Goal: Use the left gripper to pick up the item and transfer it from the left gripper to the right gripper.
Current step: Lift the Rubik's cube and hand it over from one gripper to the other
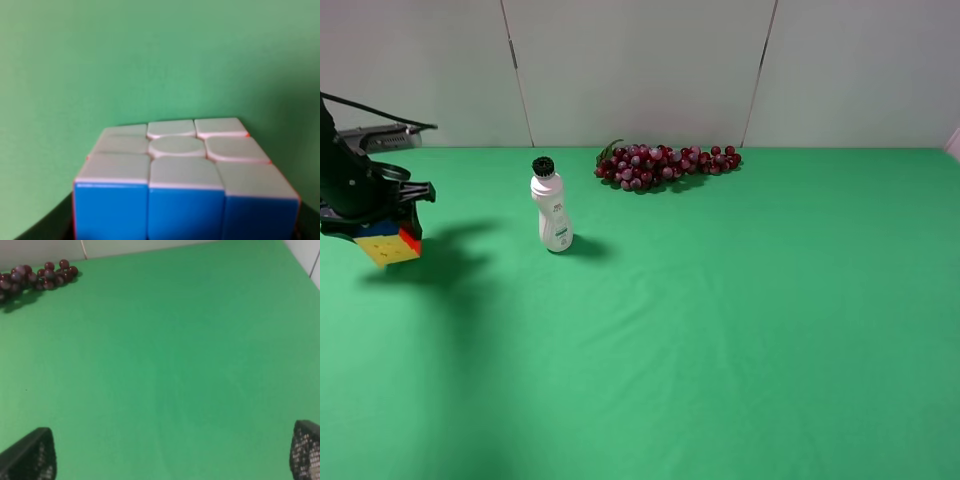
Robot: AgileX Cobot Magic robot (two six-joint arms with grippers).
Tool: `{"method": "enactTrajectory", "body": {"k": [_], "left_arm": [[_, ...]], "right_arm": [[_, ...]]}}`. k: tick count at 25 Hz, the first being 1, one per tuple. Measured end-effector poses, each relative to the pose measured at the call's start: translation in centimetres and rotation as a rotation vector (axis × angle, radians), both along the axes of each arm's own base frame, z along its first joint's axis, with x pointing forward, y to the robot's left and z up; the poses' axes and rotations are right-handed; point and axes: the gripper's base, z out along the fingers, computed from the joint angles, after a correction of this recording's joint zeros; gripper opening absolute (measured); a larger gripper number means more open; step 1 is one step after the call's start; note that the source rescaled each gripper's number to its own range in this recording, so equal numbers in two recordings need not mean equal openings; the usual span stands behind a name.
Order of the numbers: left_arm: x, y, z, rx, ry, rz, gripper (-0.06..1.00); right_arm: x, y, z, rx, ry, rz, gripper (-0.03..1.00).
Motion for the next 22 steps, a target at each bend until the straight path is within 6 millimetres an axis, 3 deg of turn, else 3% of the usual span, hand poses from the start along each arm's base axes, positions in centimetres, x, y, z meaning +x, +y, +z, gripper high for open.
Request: {"method": "enactTrajectory", "body": {"k": [9, 22], "left_arm": [[-2.1, -0.5, 5.5, -0.055, -0.028, 0.037, 0.00], [-5.1, -2.2, 11.3, -0.206, -0.105, -0.015, 0.00]], "right_arm": [[0.0, 0.0, 0.0, 0.000, 0.000, 0.000, 1.00], [0.0, 0.0, 0.0, 0.000, 0.000, 0.000, 1.00]]}}
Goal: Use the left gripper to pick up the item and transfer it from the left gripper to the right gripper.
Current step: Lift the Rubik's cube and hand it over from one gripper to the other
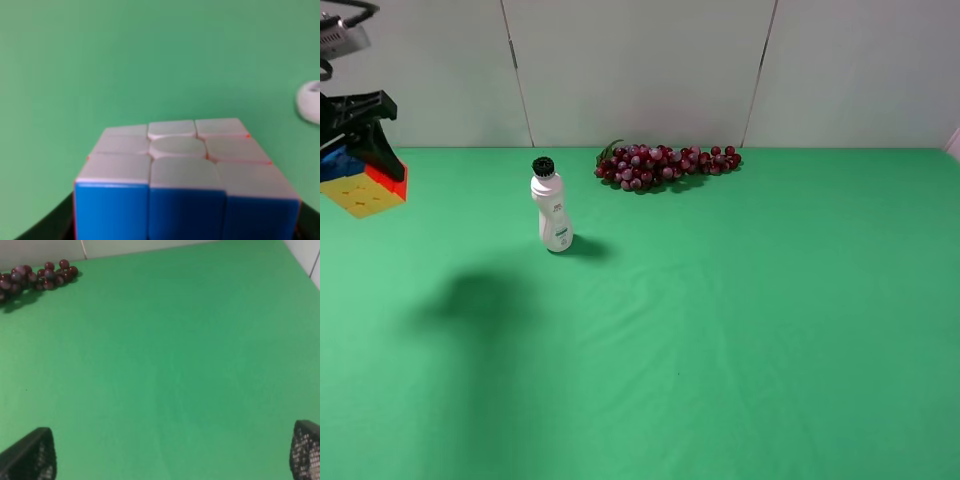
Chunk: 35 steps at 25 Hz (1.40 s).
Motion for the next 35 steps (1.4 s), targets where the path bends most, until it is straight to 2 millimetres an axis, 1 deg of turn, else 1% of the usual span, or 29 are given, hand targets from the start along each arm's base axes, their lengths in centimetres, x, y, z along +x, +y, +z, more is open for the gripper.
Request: {"method": "enactTrajectory", "body": {"k": [3, 6, 8, 16, 20, 26, 31, 35], "left_arm": [[-0.3, -0.9, 0.5, -0.007, -0.015, -0.033, 0.00], [-0.6, -2.4, 0.6, -0.011, 0.001, -0.088, 0.00], [-0.5, -3.5, 1.0, -0.011, -0.010, -0.128, 0.00], [-0.3, -8.1, 4.1, -0.024, -0.091, -0.290, 0.00], [-0.7, -10.4, 5.0, -0.073, -0.113, -0.348, 0.00], [-1.5, -13.1, 5.5, -0.188, -0.139, -0.409, 0.00], [-2.0, -14.8, 5.7, -0.249, -0.152, -0.446, 0.00], [-1.8, -15.9, 4.9, -0.317, -0.118, -0.468, 0.00]], "right_arm": [[0.0, 0.0, 0.0, 0.000, 0.000, 0.000, 1.00], [0.0, 0.0, 0.0, 0.000, 0.000, 0.000, 1.00], [0.0, 0.0, 0.0, 0.000, 0.000, 0.000, 1.00], [0.0, 0.0, 0.0, 0.000, 0.000, 0.000, 1.00], [0.0, 0.0, 0.0, 0.000, 0.000, 0.000, 1.00], [0.0, 0.0, 0.0, 0.006, 0.000, -0.003, 1.00], [0.0, 0.0, 0.0, 0.009, -0.001, -0.005, 1.00], [0.0, 0.0, 0.0, 0.008, 0.000, -0.006, 1.00]]}}
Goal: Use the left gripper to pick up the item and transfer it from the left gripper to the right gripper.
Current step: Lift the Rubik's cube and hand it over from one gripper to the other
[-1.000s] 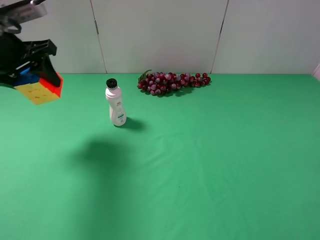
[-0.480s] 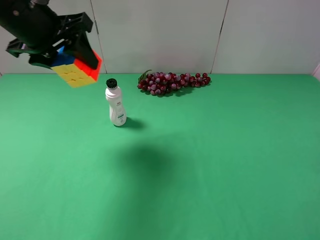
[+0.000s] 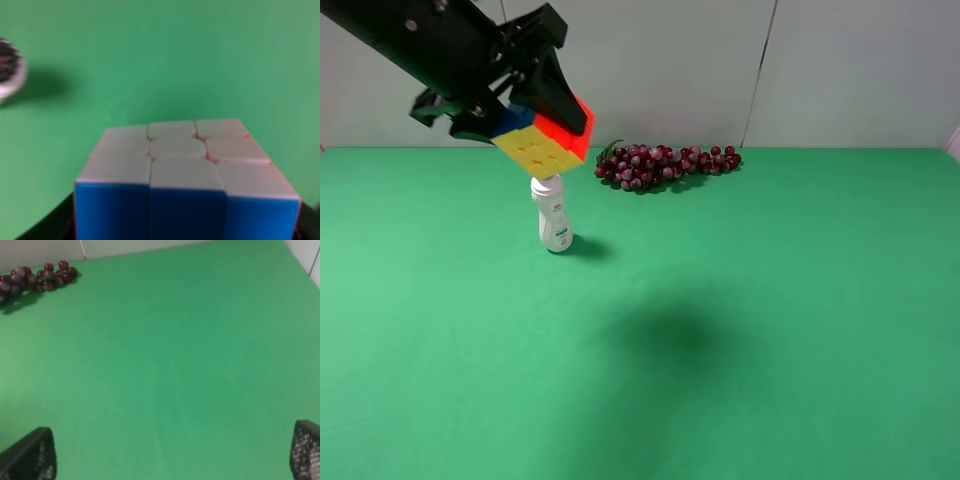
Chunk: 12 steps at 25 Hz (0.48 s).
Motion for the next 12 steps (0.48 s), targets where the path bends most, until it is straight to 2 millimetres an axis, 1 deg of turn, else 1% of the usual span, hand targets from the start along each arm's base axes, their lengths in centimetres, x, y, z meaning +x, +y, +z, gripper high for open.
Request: {"method": "enactTrajectory", "body": {"k": [4, 8, 12], "left_arm": [[0.8, -1.2, -1.3, -0.077, 0.044, -0.045, 0.00], [1.3, -2.3, -2.0, -0.174, 0.071, -0.081, 0.00], [1.7, -3.0, -3.0, -0.224, 0.110, -0.107, 0.00]], "right_arm": [[0.0, 0.0, 0.0, -0.001, 0.000, -0.001, 1.00], [0.0, 0.0, 0.0, -0.001, 0.000, -0.001, 1.00], [0.1, 0.0, 0.0, 0.001, 0.008, 0.000, 1.00]]}}
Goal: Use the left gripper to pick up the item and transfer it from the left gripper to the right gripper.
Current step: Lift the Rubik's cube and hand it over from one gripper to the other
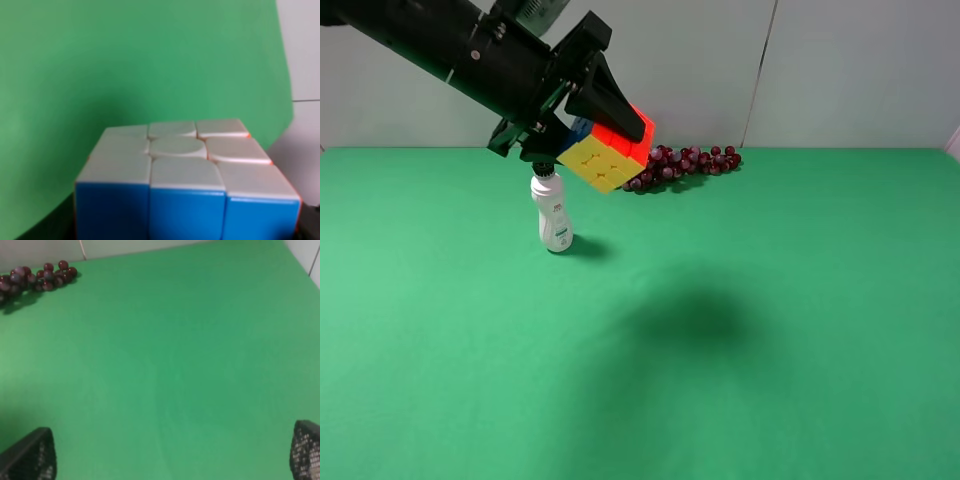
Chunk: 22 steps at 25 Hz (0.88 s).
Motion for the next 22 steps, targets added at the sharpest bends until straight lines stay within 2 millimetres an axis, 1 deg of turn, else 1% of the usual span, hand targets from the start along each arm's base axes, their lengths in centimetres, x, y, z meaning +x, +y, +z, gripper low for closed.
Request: {"method": "enactTrajectory", "body": {"k": [5, 7, 10, 12, 17, 22], "left_arm": [[0.3, -0.5, -1.1, -0.030, 0.050, -0.029, 0.00], [0.3, -0.6, -1.4, -0.036, 0.062, -0.033, 0.00], [0.3, -0.7, -1.4, -0.037, 0.068, -0.045, 0.00], [0.1, -0.7, -1.4, -0.040, 0.076, -0.059, 0.00], [-0.2, -0.7, -1.4, -0.044, 0.090, -0.088, 0.00], [-0.4, -0.7, -1.3, -0.046, 0.105, -0.111, 0.00]], "right_arm": [[1.8, 0.0, 0.0, 0.010, 0.113, 0.012, 1.00], [2.8, 0.0, 0.5, 0.011, 0.137, 0.030, 1.00], [4.3, 0.5, 2.1, 0.028, 0.097, 0.090, 1.00], [5.6, 0.9, 2.8, 0.047, 0.078, 0.149, 1.00], [8.6, 2.0, 3.3, 0.097, 0.038, 0.289, 1.00], [10.5, 3.0, 3.8, 0.032, -0.042, 0.432, 1.00]]}}
